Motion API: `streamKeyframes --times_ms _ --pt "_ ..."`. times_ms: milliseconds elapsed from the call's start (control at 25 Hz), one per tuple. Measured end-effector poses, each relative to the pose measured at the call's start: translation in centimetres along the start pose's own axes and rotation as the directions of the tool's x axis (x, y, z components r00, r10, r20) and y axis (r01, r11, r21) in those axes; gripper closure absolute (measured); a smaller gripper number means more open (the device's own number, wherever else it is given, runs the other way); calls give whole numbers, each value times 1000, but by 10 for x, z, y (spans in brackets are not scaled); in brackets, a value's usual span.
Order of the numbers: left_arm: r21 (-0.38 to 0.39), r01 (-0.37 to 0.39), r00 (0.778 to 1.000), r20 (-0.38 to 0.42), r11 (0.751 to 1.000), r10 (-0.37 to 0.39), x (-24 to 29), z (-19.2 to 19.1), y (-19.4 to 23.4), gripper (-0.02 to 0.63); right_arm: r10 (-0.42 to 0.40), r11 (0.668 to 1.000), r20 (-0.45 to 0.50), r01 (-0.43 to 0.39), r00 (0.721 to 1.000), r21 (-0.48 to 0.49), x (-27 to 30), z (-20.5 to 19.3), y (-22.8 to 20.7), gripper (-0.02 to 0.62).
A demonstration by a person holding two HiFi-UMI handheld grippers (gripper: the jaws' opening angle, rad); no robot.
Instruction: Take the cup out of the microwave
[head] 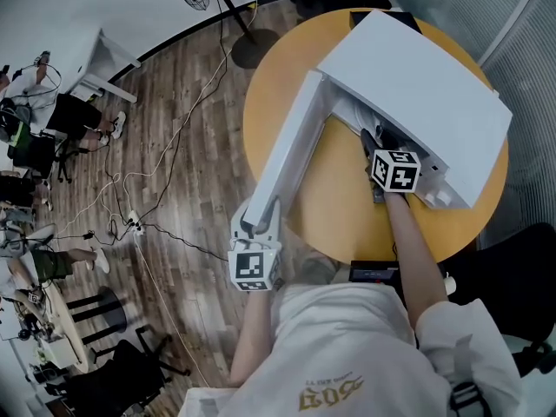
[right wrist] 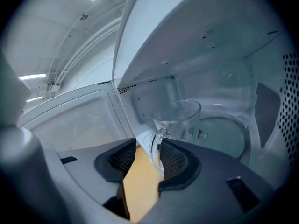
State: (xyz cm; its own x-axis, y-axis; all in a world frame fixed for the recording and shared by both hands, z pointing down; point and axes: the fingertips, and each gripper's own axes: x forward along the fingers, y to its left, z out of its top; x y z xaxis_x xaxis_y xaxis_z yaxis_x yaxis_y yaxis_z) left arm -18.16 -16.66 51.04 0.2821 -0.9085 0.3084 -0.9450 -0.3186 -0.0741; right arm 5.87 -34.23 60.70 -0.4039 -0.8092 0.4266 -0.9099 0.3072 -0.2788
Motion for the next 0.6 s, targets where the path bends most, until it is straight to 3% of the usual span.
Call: streamKeyframes --times_ms 200,600 --pt "-8 0 1000 1 1000 0 2 -2 -2 433 -37 999 5 37 999 -18 2 -3 -14 541" --pt "-15 3 1000 1 1000 -3 2 0 1 433 6 999 41 -4 999 -38 4 1 -9 548"
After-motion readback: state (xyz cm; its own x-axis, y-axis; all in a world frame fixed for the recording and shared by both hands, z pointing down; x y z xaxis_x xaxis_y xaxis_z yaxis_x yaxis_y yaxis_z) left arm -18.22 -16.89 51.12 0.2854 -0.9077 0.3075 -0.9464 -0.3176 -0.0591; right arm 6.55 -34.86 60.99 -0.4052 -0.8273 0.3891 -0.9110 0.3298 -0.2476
